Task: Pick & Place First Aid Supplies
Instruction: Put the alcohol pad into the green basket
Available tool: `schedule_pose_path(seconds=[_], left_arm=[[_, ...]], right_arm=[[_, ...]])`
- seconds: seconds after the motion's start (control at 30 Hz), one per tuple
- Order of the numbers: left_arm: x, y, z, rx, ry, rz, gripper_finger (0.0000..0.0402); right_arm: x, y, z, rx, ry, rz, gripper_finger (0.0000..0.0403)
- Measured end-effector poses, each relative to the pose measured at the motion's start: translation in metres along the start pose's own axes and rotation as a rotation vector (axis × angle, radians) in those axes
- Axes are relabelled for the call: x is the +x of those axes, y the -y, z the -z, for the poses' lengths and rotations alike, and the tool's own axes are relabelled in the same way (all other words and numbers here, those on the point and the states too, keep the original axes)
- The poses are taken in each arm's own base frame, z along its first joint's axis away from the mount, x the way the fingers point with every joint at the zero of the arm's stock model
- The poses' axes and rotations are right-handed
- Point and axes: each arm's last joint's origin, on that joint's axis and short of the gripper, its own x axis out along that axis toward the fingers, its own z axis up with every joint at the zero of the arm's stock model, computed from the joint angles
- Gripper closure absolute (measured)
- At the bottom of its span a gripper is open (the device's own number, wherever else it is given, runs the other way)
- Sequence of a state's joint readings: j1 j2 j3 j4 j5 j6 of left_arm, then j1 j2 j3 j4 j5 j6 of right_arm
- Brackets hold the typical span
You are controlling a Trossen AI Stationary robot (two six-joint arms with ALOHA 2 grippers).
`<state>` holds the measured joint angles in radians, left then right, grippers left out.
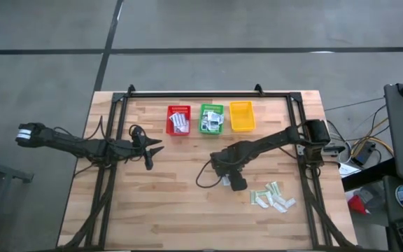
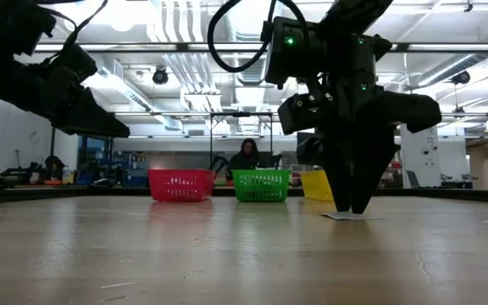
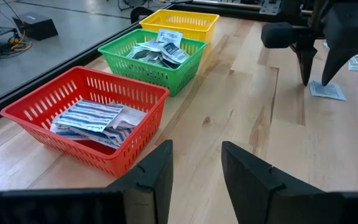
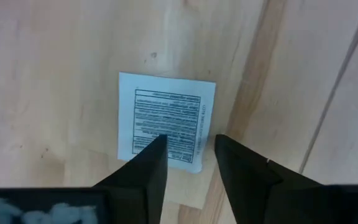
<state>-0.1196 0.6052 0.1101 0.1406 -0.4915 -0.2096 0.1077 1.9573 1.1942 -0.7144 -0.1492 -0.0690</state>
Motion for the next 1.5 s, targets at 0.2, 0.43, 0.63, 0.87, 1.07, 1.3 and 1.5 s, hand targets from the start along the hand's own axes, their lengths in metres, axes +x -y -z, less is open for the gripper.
schedule_pose_path(seconds=[0.2,0.43,0.63,0.87,1.07,1.3,1.5], left_arm=[[0.0,0.0,0.0,0.0,0.0,0.0,0.0268],[0.0,0.0,0.0,0.0,0.0,0.0,0.0268],[0.0,0.0,0.0,0.0,0.0,0.0,0.0268],[0.0,0.0,0.0,0.0,0.0,0.0,0.0268],[0.0,0.0,0.0,-0.003,0.001,0.0,0.0268],[0.0,0.0,0.0,-0.006,0.001,0.001,0.0268],[0.0,0.0,0.0,-0.008,0.001,0.001,0.0268]], right_arm=[[0.002,-0.003,0.0,0.0,-0.009,0.074,0.0311],[0.004,-0.011,0.0,-0.025,-0.009,0.124,0.0356],[0.002,-0.012,0.0,-0.016,-0.001,0.131,0.0389],[-0.02,-0.011,-0.005,-0.021,0.073,0.123,0.0395],[-0.06,-0.005,-0.009,-0.055,0.204,0.13,0.0394],[-0.108,0.012,-0.021,-0.093,0.389,-0.063,0.0395],[-0.143,0.037,-0.029,-0.178,0.617,-0.516,0.0394]])
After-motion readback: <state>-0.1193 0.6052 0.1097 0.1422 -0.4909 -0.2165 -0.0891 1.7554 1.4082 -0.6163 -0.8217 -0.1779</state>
